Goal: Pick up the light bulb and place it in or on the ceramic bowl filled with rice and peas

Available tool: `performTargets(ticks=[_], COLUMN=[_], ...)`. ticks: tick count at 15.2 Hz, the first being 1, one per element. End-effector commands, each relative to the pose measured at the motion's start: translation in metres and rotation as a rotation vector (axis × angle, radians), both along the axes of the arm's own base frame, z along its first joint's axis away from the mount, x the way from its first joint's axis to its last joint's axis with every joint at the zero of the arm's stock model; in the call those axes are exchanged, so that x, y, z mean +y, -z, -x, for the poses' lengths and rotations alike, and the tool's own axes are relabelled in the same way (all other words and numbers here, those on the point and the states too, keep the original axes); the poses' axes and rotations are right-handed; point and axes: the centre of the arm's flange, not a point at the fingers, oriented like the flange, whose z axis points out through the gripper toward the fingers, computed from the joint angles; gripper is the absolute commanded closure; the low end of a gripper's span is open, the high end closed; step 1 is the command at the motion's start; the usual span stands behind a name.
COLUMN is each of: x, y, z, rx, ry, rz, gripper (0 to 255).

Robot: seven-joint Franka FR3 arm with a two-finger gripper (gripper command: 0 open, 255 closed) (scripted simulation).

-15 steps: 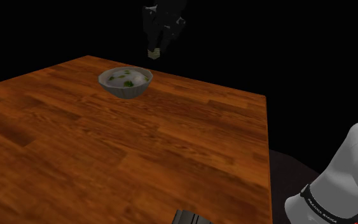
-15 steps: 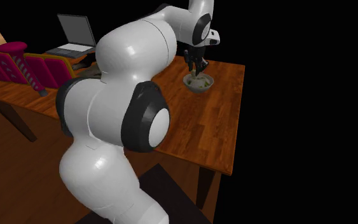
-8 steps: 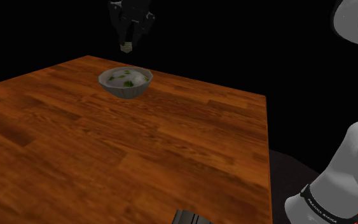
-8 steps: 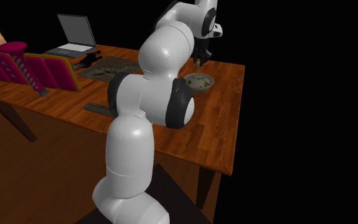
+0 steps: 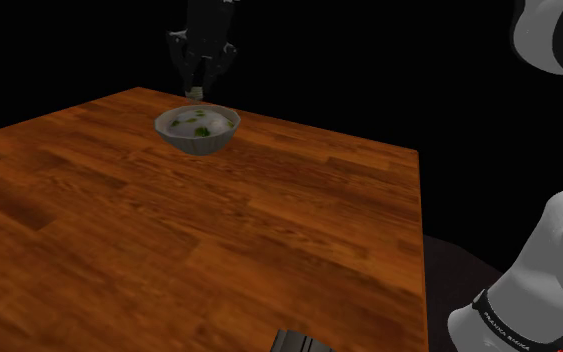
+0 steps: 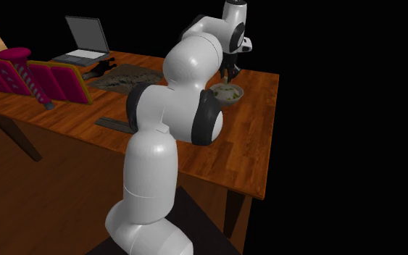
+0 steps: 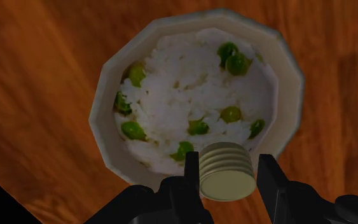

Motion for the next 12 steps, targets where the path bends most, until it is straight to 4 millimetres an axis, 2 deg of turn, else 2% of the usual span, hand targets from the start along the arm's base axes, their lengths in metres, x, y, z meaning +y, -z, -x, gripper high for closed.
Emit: performTargets(ticks=[1, 3, 11, 12], x=[0.000, 0.000, 0.000, 0.000], y=[0.010, 0.020, 0.021, 0.021], z=[0.000, 0.000, 0.000, 0.000], rx=[-0.001, -0.001, -0.001, -0.001], ry=[0.000, 0.000, 0.000, 0.000], rz=[0.000, 0.000, 0.000, 0.000], gripper=[255, 255, 255, 0])
